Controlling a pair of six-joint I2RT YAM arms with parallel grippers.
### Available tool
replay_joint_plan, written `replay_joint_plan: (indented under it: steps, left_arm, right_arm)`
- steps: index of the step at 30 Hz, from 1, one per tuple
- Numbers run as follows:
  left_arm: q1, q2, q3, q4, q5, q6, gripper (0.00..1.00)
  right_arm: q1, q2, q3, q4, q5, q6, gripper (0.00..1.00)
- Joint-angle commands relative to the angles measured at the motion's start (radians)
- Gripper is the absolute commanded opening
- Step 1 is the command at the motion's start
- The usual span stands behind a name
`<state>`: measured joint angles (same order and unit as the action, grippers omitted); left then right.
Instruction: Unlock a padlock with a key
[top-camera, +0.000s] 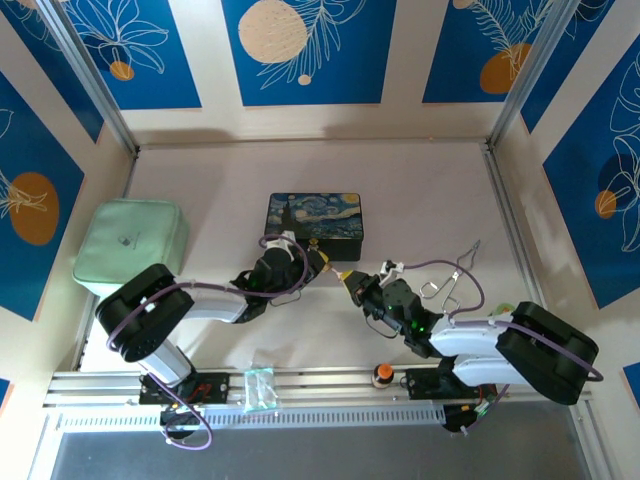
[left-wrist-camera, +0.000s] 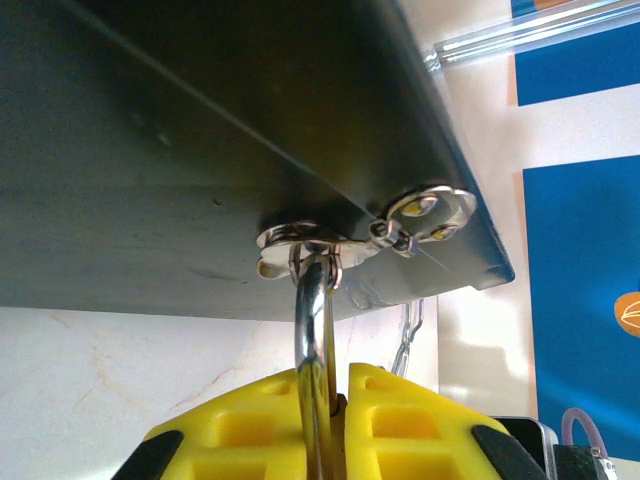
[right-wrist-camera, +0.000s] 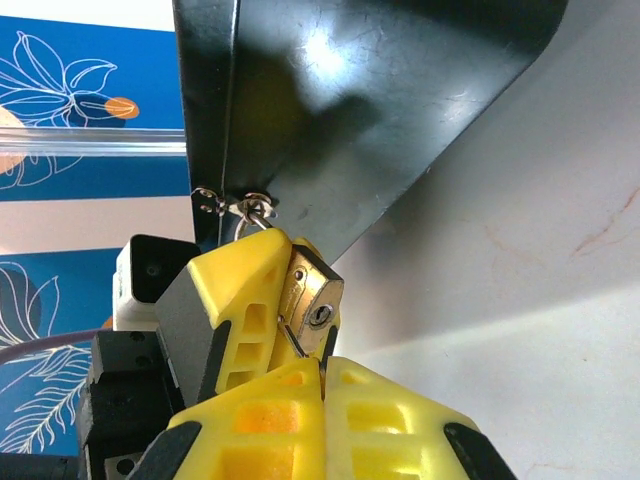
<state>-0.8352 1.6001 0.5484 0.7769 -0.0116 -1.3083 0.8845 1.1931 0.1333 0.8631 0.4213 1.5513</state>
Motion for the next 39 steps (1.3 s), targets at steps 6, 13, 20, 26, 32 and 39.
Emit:
replay_joint_plan:
  steps: [6, 13, 20, 26, 32, 39]
  left_arm:
    - [-0.002, -0.017, 0.014, 0.059, -0.007, 0.007, 0.0]
    - [-0.005, -0.031, 0.012, 0.043, -0.01, 0.014, 0.0]
    - [-0.004, -0.015, 0.011, 0.066, 0.001, 0.001, 0.0]
    - [-0.005, -0.003, 0.005, 0.109, 0.011, -0.016, 0.0]
    - [-0.004, -0.017, 0.004, 0.087, 0.001, -0.007, 0.0]
    - [-0.002, -0.003, 0.004, 0.091, -0.008, -0.006, 0.0]
  right_arm:
    - [0.005, -0.007, 0.02, -0.038, 0.044, -0.017, 0.0]
    - [0.007, 0.058, 0.038, 0.046, 0.024, -0.023, 0.0]
    - [0.014, 0.092, 0.04, 0.098, 0.036, -0.025, 0.0]
    - [0.012, 0.115, 0.067, 0.067, 0.009, -0.023, 0.0]
    - [0.026, 0.141, 0.049, 0.088, 0.052, 0.021, 0.0]
    - [0.052, 0.105, 0.04, 0.018, 0.106, 0.034, 0.0]
